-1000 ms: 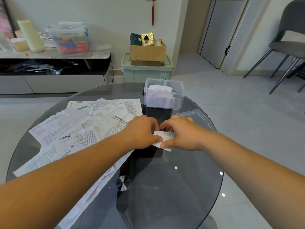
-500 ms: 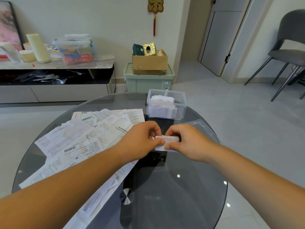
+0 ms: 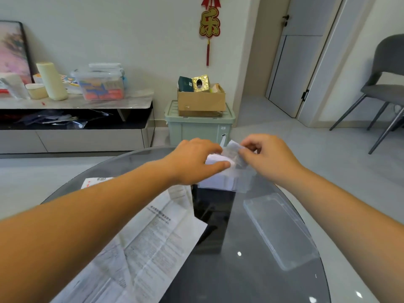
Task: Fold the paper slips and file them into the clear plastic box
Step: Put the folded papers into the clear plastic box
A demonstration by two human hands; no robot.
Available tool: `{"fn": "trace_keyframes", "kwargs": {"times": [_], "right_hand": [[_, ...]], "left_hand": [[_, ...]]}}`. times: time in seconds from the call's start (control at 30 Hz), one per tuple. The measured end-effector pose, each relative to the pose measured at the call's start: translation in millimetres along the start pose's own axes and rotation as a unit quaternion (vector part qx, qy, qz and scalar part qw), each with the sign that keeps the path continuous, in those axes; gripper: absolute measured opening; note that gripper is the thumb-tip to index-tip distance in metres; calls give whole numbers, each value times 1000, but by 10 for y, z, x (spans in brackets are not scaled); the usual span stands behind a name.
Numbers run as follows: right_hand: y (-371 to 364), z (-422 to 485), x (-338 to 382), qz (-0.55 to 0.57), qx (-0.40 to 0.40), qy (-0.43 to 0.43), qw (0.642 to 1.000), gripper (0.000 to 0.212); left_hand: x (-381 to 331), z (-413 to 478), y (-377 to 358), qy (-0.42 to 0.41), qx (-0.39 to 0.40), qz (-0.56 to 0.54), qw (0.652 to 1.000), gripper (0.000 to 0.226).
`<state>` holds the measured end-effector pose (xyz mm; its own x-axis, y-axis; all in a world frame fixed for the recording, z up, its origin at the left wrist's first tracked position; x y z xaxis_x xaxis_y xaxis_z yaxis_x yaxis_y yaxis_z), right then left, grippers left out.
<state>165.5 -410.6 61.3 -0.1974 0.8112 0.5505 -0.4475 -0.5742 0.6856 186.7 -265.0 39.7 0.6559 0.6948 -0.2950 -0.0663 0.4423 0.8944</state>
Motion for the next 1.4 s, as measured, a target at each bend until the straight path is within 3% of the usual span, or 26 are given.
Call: {"fn": "trace_keyframes", "kwargs": {"times": [0.17, 0.33, 0.57, 0.8, 1.17, 1.4], "right_hand": [[-226, 363, -437, 92, -31, -89, 991, 7], [-394, 429, -458, 69, -31, -67, 995, 8], [-440, 378, -356, 47, -26, -25, 998, 15], [-430, 391, -420, 79, -42, -50, 995, 16], [-433, 409, -452, 80, -45, -55, 994, 17], [-436, 419, -453, 79, -45, -55, 994, 18]], "left_hand": [[235, 255, -274, -38, 63, 63, 995, 85], [211, 260, -456, -72, 83, 118, 987, 102], [239, 331, -530, -66, 50, 181, 980, 88], [256, 345, -598, -56, 77, 230, 969, 83], [194, 337, -601, -95, 70, 176, 977, 64], [189, 351, -631, -103, 97, 171, 975, 65]]}}
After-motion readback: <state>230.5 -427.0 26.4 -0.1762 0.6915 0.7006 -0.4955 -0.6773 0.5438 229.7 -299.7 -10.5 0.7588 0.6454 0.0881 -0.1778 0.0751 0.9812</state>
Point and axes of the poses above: each hand's wrist, its own z-axis towards the middle knuckle, its own y-axis out of the back of the hand, x = y × z, the point moved 10 cm from there along z, towards the middle knuckle, and after that the axes turned 10 degrees about -x, right-handed, at the moved point
